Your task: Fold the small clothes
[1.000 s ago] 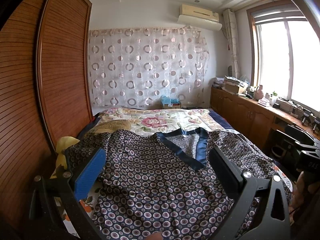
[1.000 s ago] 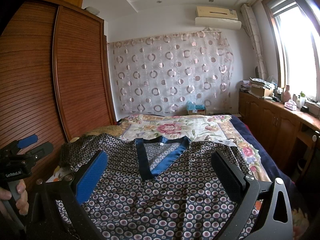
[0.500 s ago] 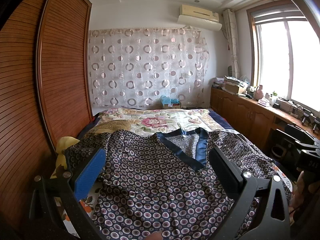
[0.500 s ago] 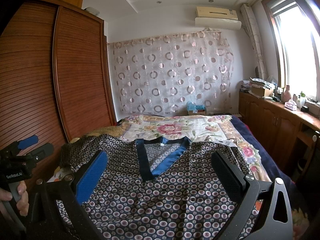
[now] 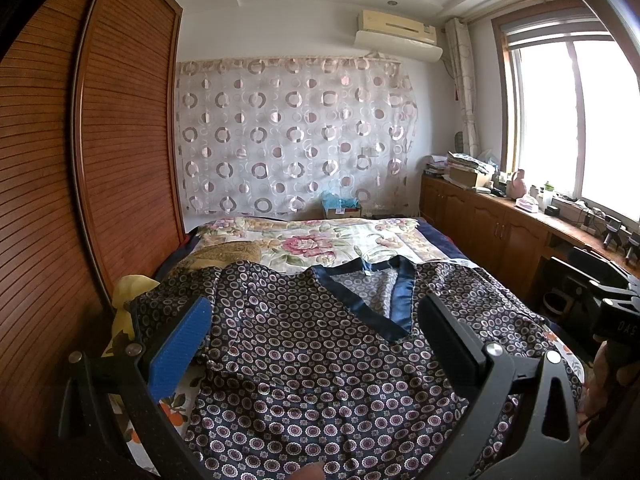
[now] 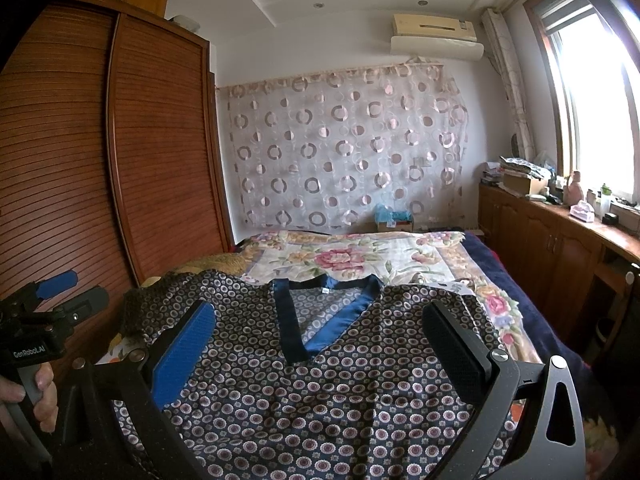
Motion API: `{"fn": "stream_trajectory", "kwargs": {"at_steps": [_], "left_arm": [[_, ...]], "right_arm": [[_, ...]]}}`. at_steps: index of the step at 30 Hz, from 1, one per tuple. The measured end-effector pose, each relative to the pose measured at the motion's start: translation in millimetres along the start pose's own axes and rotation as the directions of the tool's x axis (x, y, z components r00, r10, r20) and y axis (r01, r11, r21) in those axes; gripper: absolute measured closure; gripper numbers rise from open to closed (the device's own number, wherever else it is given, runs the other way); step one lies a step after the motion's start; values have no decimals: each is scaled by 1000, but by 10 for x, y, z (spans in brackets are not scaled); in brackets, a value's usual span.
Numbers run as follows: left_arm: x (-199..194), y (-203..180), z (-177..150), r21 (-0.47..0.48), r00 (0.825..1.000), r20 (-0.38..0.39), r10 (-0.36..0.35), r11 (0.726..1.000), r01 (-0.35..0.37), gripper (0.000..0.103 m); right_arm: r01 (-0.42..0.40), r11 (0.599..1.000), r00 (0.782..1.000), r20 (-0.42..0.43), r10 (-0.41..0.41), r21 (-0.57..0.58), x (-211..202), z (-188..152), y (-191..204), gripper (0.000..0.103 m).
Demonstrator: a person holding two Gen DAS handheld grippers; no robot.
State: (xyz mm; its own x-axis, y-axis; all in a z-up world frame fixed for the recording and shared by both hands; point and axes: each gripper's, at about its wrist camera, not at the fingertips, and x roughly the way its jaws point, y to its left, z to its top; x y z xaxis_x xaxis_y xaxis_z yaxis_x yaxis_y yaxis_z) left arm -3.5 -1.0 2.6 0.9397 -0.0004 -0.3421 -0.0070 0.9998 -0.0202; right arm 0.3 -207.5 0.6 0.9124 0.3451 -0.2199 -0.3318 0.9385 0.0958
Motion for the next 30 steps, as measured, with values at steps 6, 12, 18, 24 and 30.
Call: {"fn": "stream_trajectory", "kwargs": {"at_steps": [6,12,18,24,30], "left_arm": [[-11,-5,0,1,1000,0,3,1000,-3,0],[-89,-23,94,2,1000,-4,3,1000,-3,0],[-81,21,113,-5,1000,-25,4,1000,-4,0],[25,106,12,6,998,-57,18,1000,-17,0],[156,350,-99,-3,995,-96,37,999,-38,0]], "right_arm": [[-1,1000,1000,0,1,0,2,1,-3,0],[-6,1000,1000,-5,6,-1,25,-8,4,0],[-16,1000,1000,-17,16,3,77,-35,-3,0],[-34,999,999,-35,34,-5,162,-38,0,0],[-70,998,995,-69,70,3,309,-61,12,0]]}}
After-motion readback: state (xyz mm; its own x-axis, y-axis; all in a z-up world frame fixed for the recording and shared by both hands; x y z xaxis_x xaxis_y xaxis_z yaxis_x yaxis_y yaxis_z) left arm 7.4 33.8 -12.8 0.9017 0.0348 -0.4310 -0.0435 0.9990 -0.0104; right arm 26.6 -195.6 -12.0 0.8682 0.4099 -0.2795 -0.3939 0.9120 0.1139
